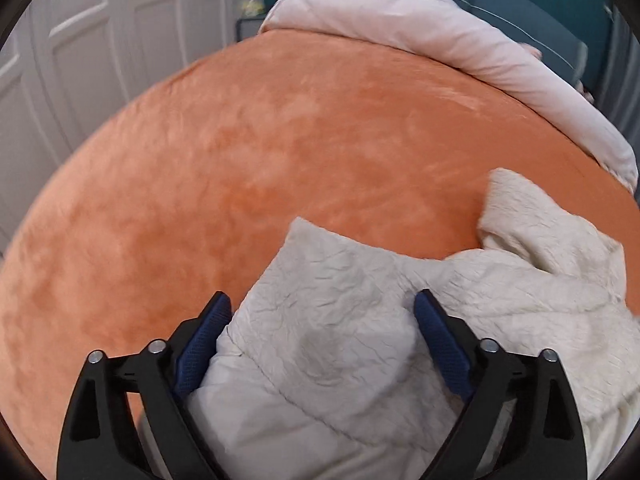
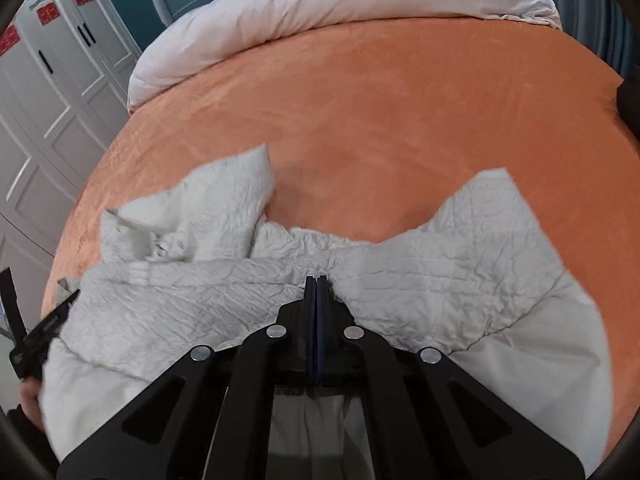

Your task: Fold large clothes

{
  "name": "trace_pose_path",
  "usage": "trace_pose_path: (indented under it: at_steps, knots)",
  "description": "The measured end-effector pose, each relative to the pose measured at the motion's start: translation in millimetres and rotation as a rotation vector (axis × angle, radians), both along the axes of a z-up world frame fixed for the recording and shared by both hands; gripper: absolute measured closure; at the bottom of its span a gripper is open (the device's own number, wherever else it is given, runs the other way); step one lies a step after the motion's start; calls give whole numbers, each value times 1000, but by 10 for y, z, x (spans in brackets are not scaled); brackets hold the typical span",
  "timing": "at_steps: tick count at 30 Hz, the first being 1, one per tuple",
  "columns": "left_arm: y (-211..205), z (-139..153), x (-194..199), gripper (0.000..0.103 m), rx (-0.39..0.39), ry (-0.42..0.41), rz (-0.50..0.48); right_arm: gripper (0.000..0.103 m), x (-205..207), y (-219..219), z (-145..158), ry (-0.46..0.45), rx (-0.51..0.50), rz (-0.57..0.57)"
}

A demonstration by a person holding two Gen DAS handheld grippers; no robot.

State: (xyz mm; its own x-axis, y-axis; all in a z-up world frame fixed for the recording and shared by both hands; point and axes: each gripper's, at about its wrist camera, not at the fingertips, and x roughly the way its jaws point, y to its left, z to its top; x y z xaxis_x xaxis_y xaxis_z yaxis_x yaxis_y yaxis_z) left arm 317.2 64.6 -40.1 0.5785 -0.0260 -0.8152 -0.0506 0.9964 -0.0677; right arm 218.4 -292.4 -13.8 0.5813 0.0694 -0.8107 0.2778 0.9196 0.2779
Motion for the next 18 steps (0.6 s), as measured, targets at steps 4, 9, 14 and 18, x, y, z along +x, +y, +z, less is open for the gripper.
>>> trace_pose_path:
  at_steps: [4,9,14,18]
  knots:
    - [-8,-95,36,5,13,-3,9,103,-14,50,-119,-16,-13,3]
    - [5,-167,69,5,15,-4,16,103,-38,-12,-214,-43,30,-4]
    - [-30,-68,-3,5,48,7,18,103,-42,33,-124,-10,-5,-4]
    - [-84,286,-305,11,125,-3,29,95,-312,265,420,-46,-26,-19]
